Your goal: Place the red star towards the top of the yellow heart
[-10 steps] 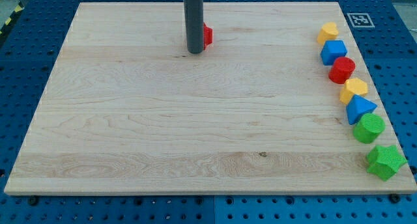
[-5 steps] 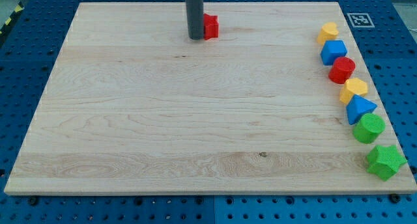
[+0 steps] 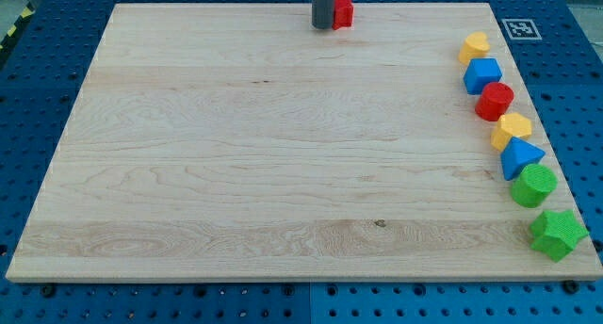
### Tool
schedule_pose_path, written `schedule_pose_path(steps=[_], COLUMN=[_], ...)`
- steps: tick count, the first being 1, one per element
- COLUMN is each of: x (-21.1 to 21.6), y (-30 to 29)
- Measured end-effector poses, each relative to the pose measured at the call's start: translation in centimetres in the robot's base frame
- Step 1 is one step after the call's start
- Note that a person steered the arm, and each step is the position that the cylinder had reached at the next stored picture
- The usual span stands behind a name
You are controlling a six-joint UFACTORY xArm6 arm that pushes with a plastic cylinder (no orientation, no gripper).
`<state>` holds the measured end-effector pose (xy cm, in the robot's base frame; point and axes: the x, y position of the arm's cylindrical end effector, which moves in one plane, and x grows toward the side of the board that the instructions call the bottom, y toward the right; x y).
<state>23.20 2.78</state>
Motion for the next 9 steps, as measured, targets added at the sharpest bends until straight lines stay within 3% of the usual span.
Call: schedule_pose_path(steps=[2,4,9], x=[-3.8,-4.0,-3.9], y=[0.0,0.4,8.8])
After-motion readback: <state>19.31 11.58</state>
